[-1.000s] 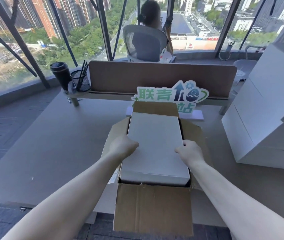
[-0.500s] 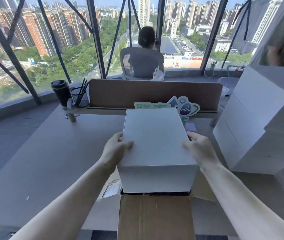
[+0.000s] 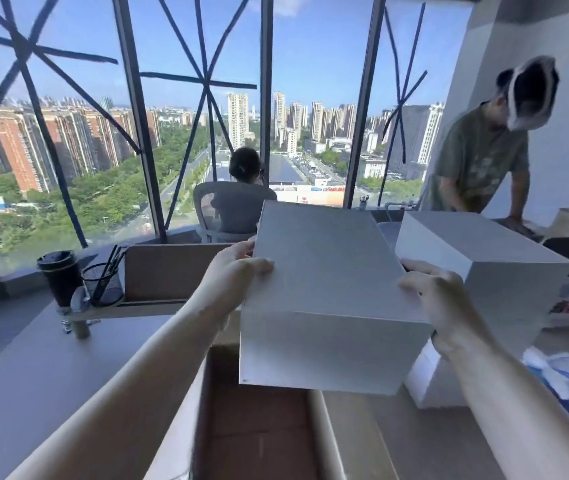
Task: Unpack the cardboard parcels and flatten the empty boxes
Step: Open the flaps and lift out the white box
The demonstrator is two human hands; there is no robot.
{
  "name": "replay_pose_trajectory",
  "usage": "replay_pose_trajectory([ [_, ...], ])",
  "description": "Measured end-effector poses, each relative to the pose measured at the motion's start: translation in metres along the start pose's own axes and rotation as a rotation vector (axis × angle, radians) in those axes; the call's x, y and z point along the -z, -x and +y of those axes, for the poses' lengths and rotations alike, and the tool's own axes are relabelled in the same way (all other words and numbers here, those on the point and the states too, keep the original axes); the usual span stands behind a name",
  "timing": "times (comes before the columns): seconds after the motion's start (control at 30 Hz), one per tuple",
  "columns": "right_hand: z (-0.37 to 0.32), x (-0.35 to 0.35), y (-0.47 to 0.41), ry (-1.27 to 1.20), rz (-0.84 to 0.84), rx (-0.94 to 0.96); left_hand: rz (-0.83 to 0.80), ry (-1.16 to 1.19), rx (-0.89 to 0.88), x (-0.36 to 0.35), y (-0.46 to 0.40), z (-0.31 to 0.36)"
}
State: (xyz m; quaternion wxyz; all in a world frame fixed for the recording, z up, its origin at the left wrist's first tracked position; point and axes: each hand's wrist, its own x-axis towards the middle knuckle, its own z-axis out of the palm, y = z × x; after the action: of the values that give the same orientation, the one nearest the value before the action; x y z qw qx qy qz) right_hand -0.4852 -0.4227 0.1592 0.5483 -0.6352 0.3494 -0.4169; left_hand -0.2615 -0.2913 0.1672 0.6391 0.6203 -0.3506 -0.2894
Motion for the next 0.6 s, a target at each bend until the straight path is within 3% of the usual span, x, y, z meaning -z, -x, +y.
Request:
replay_pose_trajectory([
  [0.23, -0.049, 0.102, -0.090, 0.073, 0.013, 0.149, 0.045, 0.067, -0.094, -0.094, -0.037, 0.055],
  [0.6, -0.093, 0.258, -0.213, 0.024, 0.022, 0.133, 0.032, 0.029, -0.165, -0.266, -0.122, 0.112],
])
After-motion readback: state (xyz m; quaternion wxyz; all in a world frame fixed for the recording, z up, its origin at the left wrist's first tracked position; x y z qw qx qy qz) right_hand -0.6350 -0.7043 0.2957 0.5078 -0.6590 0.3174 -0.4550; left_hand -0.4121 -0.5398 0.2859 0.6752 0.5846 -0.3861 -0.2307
